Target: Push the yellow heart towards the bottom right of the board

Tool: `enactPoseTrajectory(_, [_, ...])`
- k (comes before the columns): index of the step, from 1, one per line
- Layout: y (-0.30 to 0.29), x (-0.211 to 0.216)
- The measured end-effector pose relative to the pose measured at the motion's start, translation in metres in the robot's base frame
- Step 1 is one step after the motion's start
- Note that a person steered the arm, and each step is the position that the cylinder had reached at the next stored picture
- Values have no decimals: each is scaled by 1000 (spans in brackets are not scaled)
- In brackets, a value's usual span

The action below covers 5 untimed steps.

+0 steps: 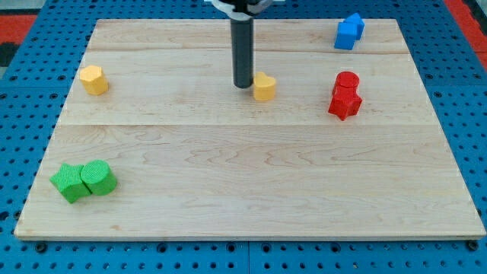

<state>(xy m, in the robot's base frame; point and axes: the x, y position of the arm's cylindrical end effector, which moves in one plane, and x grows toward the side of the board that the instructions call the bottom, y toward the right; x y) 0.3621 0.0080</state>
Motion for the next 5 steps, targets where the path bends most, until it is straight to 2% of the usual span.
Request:
enactPoseTrajectory(1, [1, -37])
enactPoseTrajectory(2, [42, -11])
enactPoseTrajectory(3, [53, 55])
enactPoseTrajectory(4, [48, 104])
enactPoseTrajectory(5, [19, 85])
